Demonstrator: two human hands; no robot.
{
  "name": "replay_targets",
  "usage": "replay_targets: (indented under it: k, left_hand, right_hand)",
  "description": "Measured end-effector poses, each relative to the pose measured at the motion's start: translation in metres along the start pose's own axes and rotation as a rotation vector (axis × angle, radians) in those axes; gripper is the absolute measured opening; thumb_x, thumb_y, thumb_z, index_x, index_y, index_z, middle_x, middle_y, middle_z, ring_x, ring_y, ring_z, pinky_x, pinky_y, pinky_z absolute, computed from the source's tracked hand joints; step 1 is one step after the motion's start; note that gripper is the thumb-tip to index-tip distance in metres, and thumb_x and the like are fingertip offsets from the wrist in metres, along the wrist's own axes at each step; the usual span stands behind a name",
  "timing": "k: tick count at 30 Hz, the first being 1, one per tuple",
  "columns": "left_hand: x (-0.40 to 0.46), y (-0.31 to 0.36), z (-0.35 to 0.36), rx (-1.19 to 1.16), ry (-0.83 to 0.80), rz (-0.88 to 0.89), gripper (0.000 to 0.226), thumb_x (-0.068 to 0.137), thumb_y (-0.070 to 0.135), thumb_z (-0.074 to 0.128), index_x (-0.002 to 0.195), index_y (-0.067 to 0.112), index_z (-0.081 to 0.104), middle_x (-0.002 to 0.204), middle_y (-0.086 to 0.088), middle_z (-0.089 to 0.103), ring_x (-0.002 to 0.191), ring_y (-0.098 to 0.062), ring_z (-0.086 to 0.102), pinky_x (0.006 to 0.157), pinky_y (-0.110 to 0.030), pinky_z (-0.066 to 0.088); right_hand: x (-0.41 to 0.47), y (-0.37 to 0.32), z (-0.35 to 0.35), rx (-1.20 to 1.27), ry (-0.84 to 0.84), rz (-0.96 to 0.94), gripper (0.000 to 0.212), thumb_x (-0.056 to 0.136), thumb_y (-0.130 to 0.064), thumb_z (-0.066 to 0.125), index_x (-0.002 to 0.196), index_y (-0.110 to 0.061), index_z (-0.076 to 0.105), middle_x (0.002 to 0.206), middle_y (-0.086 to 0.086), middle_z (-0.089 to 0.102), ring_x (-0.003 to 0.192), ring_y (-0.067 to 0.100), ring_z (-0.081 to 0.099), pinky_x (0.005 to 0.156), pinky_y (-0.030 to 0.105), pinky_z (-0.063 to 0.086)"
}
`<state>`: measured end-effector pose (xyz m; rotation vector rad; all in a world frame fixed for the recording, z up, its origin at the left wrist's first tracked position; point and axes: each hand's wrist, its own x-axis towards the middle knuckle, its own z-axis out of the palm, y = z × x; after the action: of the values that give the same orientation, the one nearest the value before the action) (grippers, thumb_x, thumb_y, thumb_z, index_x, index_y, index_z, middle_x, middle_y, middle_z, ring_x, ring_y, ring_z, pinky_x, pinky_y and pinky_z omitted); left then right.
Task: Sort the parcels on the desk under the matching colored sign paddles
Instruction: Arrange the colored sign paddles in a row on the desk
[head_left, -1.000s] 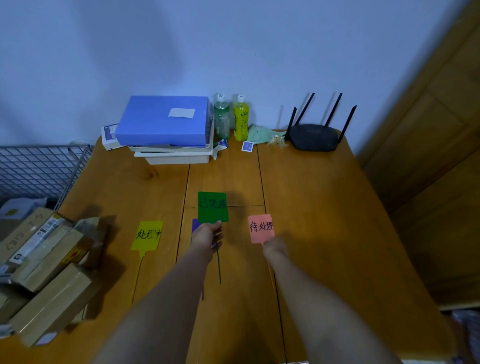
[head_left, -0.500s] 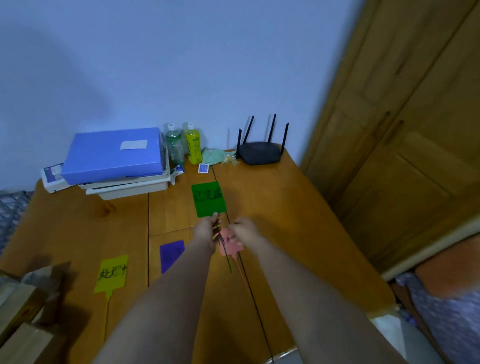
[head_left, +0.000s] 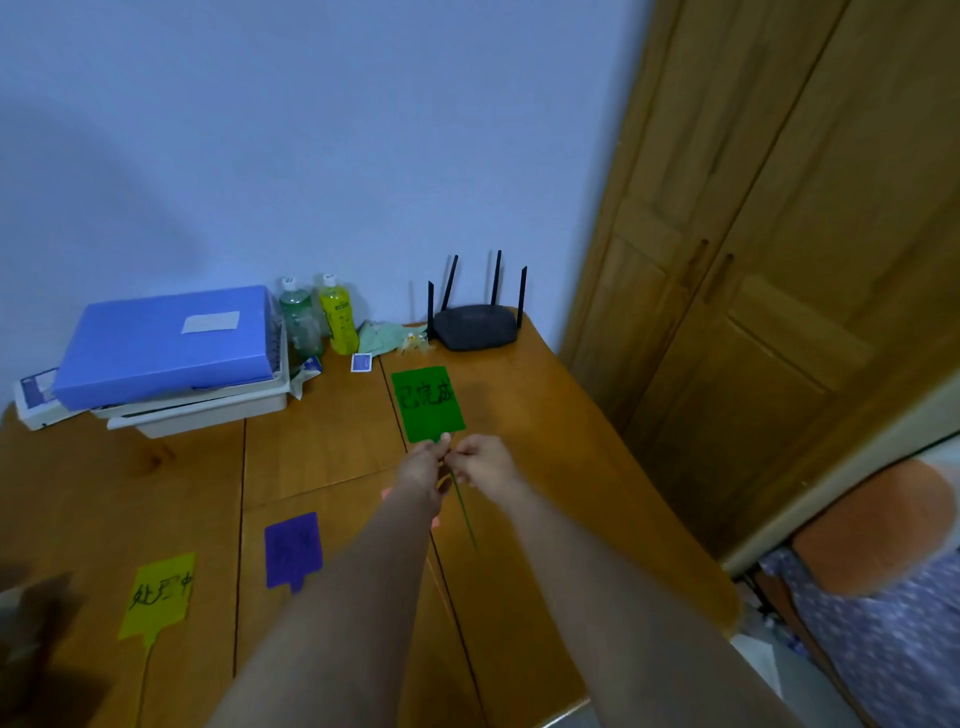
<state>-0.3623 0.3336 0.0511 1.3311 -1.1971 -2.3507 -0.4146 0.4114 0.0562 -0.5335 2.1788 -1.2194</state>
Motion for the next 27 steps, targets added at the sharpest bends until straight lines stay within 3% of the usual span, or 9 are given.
replay_targets:
  k: [5,9,11,15,18,21,23,25,27]
  left_hand:
    - [0.008,-0.007,0.045,0.032,0.039,0.025,0.013,0.093,0.019,0.057,0.081,0.016,0.057,0.082,-0.002,0.06,0.071,-0.013,0.055,0.065,-0.026,0.043]
    - [0.011,-0.016,0.078,0.187,0.068,0.078,0.017,0.093,0.016,0.058,0.108,0.01,0.06,0.092,-0.004,0.062,0.077,-0.016,0.059,0.078,-0.033,0.044]
    - [0.011,-0.019,0.091,0.284,0.061,0.113,0.018,0.093,0.015,0.057,0.11,0.007,0.059,0.095,-0.006,0.06,0.079,-0.019,0.057,0.074,-0.033,0.042]
    - [0.017,-0.026,0.105,0.375,0.062,0.13,0.011,0.094,0.016,0.056,0.103,0.008,0.057,0.1,-0.009,0.06,0.076,-0.017,0.053,0.069,-0.032,0.04]
    - [0.023,-0.033,0.103,0.451,0.069,0.115,0.011,0.094,0.017,0.056,0.1,0.009,0.058,0.095,-0.008,0.06,0.075,-0.017,0.054,0.065,-0.031,0.042]
    - [0.029,-0.038,0.09,0.652,0.066,0.112,0.018,0.095,0.018,0.055,0.105,0.003,0.059,0.082,-0.005,0.057,0.066,-0.015,0.05,0.056,-0.026,0.038]
    - [0.035,-0.041,0.078,0.825,0.062,0.102,0.025,0.095,0.018,0.053,0.112,0.001,0.059,0.086,-0.007,0.058,0.069,-0.017,0.051,0.056,-0.024,0.039]
    - [0.039,-0.042,0.066,0.973,0.067,0.092,0.028,0.095,0.019,0.052,0.115,0.0,0.058,0.095,-0.01,0.058,0.079,-0.02,0.053,0.063,-0.025,0.043]
    - [0.044,-0.043,0.054,1.131,0.097,0.108,0.029,0.095,0.021,0.052,0.115,0.002,0.059,0.099,-0.012,0.06,0.085,-0.022,0.056,0.071,-0.028,0.047]
  right_hand:
    - [0.021,0.012,-0.04,-0.079,-0.016,-0.052,0.04,0.086,-0.003,0.054,0.049,-0.017,0.046,0.051,0.002,0.048,0.051,0.012,0.046,0.057,0.027,0.038]
    - [0.034,0.028,-0.074,-0.18,-0.033,-0.057,0.041,0.087,-0.006,0.052,0.05,-0.017,0.039,0.051,0.004,0.043,0.052,0.016,0.041,0.062,0.03,0.035]
    - [0.039,0.037,-0.089,-0.207,-0.036,-0.048,0.037,0.089,-0.01,0.052,0.054,-0.016,0.042,0.054,0.005,0.045,0.054,0.017,0.042,0.063,0.029,0.035]
    - [0.048,0.055,-0.111,-0.21,0.003,-0.031,0.012,0.091,-0.013,0.055,0.08,-0.012,0.054,0.08,0.006,0.056,0.078,0.021,0.053,0.068,0.024,0.036]
    - [0.054,0.071,-0.124,-0.261,0.031,0.007,0.009,0.092,-0.015,0.054,0.087,-0.012,0.062,0.094,0.012,0.065,0.095,0.027,0.061,0.07,0.024,0.037]
    - [0.059,0.086,-0.134,-0.312,0.053,0.072,0.019,0.094,-0.017,0.053,0.098,-0.004,0.066,0.107,0.013,0.067,0.101,0.028,0.061,0.07,0.027,0.04]
    - [0.063,0.096,-0.137,-0.337,0.056,0.122,0.022,0.094,-0.017,0.052,0.104,-0.003,0.065,0.11,0.012,0.066,0.103,0.027,0.061,0.076,0.031,0.047]
    - [0.068,0.104,-0.136,-0.362,0.039,0.162,0.023,0.095,-0.017,0.052,0.104,-0.003,0.066,0.11,0.012,0.066,0.1,0.027,0.062,0.08,0.034,0.05]
    - [0.073,0.112,-0.132,-0.398,0.008,0.177,0.018,0.094,-0.018,0.052,0.093,-0.005,0.065,0.106,0.012,0.066,0.091,0.025,0.061,0.072,0.033,0.048]
